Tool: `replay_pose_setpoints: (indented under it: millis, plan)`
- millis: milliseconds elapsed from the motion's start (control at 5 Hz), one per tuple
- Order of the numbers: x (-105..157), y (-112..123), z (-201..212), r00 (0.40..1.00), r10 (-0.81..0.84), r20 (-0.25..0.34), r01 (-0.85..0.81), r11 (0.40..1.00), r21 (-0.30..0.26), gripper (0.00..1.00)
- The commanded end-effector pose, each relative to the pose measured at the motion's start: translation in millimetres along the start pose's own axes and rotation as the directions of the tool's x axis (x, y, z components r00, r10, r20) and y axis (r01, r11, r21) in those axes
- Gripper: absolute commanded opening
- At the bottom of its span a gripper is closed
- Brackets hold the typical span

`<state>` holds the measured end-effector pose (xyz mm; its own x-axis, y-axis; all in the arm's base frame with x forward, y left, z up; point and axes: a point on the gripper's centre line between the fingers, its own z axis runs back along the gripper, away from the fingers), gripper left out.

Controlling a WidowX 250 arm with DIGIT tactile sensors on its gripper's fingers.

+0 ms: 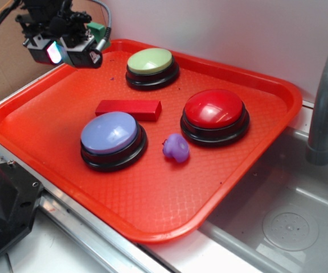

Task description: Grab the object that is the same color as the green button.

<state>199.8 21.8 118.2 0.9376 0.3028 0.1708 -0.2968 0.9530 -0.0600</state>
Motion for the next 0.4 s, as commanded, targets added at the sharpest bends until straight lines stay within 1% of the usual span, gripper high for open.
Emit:
replay_pose_setpoints:
  millis: [0,200]
  plan:
    - [-19,-29,29,0.992,-0.090,0.085,0.095,0.994,-0.060,0.00]
    - [-11,-6,40,0.990,0.073,0.118,-0.079,0.996,0.049,0.05]
